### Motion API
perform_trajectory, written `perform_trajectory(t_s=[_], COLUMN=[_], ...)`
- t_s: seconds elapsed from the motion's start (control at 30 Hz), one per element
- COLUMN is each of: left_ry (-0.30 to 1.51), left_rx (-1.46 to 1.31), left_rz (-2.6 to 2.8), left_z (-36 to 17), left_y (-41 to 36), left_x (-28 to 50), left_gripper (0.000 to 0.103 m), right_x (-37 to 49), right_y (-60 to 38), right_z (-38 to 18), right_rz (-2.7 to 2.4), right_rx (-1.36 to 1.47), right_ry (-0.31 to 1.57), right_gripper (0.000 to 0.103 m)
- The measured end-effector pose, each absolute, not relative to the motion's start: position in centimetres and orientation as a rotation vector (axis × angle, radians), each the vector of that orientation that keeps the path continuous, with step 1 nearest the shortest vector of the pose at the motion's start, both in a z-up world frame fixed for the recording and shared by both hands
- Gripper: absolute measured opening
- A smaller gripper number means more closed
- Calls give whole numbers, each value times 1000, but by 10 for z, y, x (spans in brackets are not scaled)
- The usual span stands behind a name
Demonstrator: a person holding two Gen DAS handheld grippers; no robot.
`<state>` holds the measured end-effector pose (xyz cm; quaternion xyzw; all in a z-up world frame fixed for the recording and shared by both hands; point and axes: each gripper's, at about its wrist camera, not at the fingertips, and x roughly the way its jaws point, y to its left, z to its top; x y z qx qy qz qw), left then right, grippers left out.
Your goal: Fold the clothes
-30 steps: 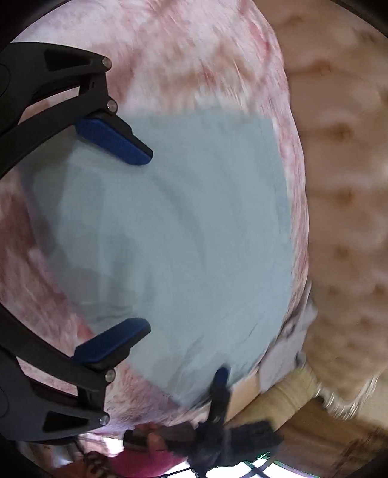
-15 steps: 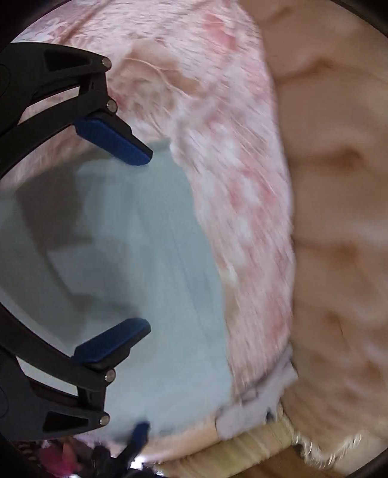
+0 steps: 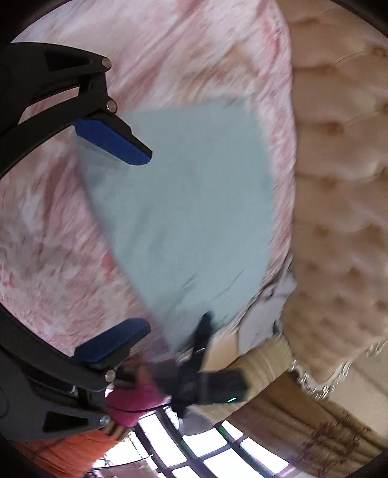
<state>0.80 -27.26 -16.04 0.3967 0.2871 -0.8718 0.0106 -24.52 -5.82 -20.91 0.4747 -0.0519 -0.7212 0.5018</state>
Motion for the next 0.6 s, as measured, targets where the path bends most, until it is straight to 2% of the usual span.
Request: perform_trajectory(t_s=[0.1, 0.2, 0.3, 0.4, 0.6], left_ry=[1057, 1059, 986, 1061, 1010], left_rx=[1154, 1189, 1228, 1176, 1172], left_rz=[-2701, -2663, -2596, -2564, -2647], left_z=[-182, -198, -193, -181, -170], left_y=[-284, -293, -296, -300, -301], left_x=[20, 25, 35, 48, 11], left_gripper=[103, 102, 102, 102, 103], right_x=[-246, -246, -246, -246, -244], right_y=[-58, -58, -57, -56, -56], right_z=[-209, -209, -209, -209, -209], right_rz=[-1738, -1736, -1735, -1733, -1740], right_rx=[1153, 1155, 1144, 1137, 1126], right_ry=[-123, -123, -130, -136, -129], right_gripper=[103, 103, 103, 103, 103])
